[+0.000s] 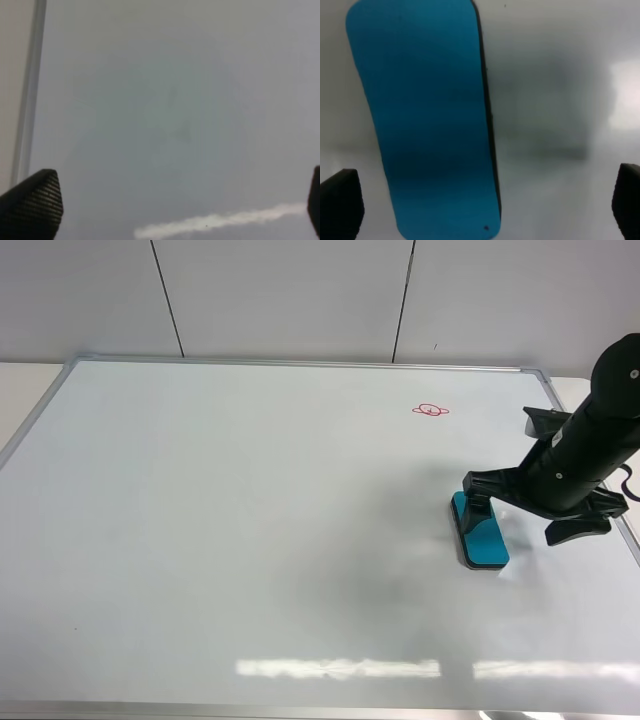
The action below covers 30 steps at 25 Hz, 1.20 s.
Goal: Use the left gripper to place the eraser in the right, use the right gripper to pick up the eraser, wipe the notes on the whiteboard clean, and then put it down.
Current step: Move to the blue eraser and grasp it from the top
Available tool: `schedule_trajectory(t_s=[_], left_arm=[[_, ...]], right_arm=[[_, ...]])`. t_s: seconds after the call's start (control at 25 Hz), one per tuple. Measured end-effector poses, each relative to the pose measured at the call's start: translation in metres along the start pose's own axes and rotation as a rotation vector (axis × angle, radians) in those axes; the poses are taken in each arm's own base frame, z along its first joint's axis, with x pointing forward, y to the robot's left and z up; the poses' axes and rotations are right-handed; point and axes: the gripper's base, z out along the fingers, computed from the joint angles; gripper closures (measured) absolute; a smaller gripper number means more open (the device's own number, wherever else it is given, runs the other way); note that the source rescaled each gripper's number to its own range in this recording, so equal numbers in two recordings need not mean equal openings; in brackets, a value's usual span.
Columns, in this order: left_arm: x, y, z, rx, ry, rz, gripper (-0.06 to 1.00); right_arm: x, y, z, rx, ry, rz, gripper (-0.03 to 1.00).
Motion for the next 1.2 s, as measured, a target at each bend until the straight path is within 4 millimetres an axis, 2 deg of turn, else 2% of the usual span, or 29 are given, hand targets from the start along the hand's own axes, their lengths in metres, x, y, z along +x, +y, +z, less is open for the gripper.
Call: schedule_trajectory(t_s=[0.28,0.64,0.8,1.2], left_arm=[[0.0,0.0,0.0,0.0,0.0,0.0,-0.06],[0.0,0.0,0.0,-0.001,0.0,0.0,-0.06],[0.0,0.0,0.0,-0.001,0.0,0.0,-0.06],[0.0,0.0,0.0,-0.001,0.0,0.0,-0.06]], right_arm=[[-0.011,0.005,0.005,-0.008,-0.021,0.052,-0.03],[-0.02,0.024,0.002,-0.007,0.017,0.026,-0.02],[-0.018,0.023,0.006,0.031,0.048,0.02,0.03],[-0.018,0.019,0.007,0.079,0.044,-0.008,0.03]])
